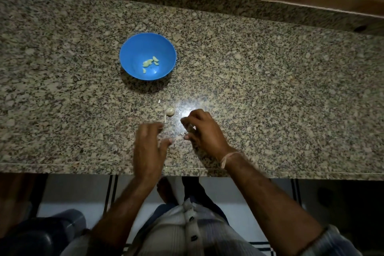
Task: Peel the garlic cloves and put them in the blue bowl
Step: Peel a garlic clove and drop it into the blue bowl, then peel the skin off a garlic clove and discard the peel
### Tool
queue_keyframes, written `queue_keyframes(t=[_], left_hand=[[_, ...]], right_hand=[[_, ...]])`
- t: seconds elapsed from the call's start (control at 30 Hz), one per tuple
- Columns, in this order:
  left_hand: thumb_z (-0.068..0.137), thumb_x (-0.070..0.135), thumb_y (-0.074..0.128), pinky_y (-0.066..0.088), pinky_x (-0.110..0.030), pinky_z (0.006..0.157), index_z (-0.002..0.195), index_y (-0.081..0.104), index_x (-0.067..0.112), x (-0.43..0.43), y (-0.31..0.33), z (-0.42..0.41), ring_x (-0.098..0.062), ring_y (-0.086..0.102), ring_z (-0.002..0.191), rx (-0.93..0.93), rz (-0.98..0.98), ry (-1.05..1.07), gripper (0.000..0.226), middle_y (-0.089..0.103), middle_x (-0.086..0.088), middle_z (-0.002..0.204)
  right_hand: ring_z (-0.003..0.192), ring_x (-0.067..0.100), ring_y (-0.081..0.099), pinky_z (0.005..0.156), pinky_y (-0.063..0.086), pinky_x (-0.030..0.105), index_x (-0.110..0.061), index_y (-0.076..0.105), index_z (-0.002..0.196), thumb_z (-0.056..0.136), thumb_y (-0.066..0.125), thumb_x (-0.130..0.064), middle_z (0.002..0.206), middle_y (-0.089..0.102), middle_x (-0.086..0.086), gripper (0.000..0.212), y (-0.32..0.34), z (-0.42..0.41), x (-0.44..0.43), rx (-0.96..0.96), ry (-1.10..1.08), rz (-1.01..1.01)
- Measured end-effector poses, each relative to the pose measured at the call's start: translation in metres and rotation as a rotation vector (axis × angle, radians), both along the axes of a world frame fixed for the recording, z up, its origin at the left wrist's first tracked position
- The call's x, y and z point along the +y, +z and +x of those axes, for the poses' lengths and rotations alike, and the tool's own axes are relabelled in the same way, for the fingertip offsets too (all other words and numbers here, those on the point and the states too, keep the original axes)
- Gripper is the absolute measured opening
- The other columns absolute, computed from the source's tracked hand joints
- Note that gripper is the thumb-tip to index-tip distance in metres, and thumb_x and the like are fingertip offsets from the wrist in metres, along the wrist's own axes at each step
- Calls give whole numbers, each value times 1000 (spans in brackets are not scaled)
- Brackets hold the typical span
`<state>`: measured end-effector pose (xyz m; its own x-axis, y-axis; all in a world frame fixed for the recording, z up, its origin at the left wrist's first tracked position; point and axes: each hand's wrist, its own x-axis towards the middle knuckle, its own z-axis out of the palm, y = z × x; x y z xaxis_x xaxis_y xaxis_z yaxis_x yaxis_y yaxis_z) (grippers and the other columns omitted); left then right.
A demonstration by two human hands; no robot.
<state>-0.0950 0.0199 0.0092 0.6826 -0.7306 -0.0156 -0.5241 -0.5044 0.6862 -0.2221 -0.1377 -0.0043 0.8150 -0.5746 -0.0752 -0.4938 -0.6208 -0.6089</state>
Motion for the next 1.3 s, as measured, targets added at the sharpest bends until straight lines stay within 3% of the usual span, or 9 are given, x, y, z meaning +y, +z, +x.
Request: queue_keyframes(t=[0.1, 0.4, 0.53, 0.7, 0.8, 0.97, 1.07, 1.17, 1.3], left_hand=[[89, 19, 81, 58, -40, 85, 131, 61, 16, -15, -7, -26, -22, 61, 113, 89, 1, -102, 47, 54, -1, 127], [90, 12, 79, 54, -32, 76, 116, 68, 17, -42, -11, -40, -18, 62, 102, 56, 23, -5, 29, 57, 4, 111], [91, 0, 73, 37, -7, 64, 91, 69, 15, -52, -3, -45, 5, 50, 80, 11, 38, 72, 15, 58, 4, 88], [85, -9, 71, 36, -30, 61, 81, 62, 16, -61, -4, -46, -20, 54, 78, -132, 185, 66, 27, 60, -2, 81], [86, -10, 63, 33, -29, 53, 75, 52, 20, -66, 2, -47, -18, 56, 70, -57, 183, 128, 34, 60, 1, 77], [95, 14, 66, 57, -37, 67, 79, 65, 21, -34, 6, -46, -17, 68, 73, 287, -2, 401, 18, 70, 6, 75], [94, 8, 69, 51, -25, 66, 81, 69, 19, 6, 14, -43, 2, 62, 67, 390, -91, 541, 17, 70, 8, 74], [96, 5, 67, 43, -8, 60, 83, 71, 14, 64, 25, -37, 3, 60, 65, 434, -185, 680, 17, 69, 6, 75], [96, 6, 68, 42, -7, 63, 86, 72, 14, 177, 23, -25, 6, 62, 68, 419, -230, 876, 13, 70, 8, 78]], right_hand=[[101, 13, 56, 82, 48, 22, -15, 74, 113, 90, 78, -5, 109, 60, -3, 26, -5, -11, 12, -123, -88, 0], [78, 14, 52, 65, 48, 42, -20, 64, 83, 89, 67, -8, 83, 56, -7, 14, 0, -16, 13, -105, -147, -65], [78, 14, 67, 71, 58, 35, -20, 69, 80, 88, 70, -4, 81, 68, -5, 18, 2, -26, 3, -178, -301, 316], [74, 19, 70, 69, 60, 31, -1, 71, 90, 93, 72, -1, 80, 73, 10, 4, 20, -46, -12, -317, -494, 964], [62, 15, 60, 61, 55, 29, 0, 68, 96, 98, 67, 1, 70, 66, 7, 2, 31, -48, -16, -313, -519, 1198], [57, 12, 58, 57, 55, 27, -7, 65, 92, 100, 63, -2, 68, 59, 5, 10, 41, -25, 0, -272, -481, 1432], [55, 9, 57, 54, 51, 21, -8, 68, 89, 101, 63, -2, 70, 61, 6, 14, 52, 2, 36, -180, -357, 1449], [57, 10, 59, 59, 53, 22, -7, 69, 90, 96, 69, -6, 72, 66, 7, 6, 56, 33, 93, -100, -196, 1534], [63, 10, 58, 68, 50, 22, -10, 73, 89, 95, 69, -5, 74, 68, 3, 9, 47, 77, 194, 38, 11, 1479]])
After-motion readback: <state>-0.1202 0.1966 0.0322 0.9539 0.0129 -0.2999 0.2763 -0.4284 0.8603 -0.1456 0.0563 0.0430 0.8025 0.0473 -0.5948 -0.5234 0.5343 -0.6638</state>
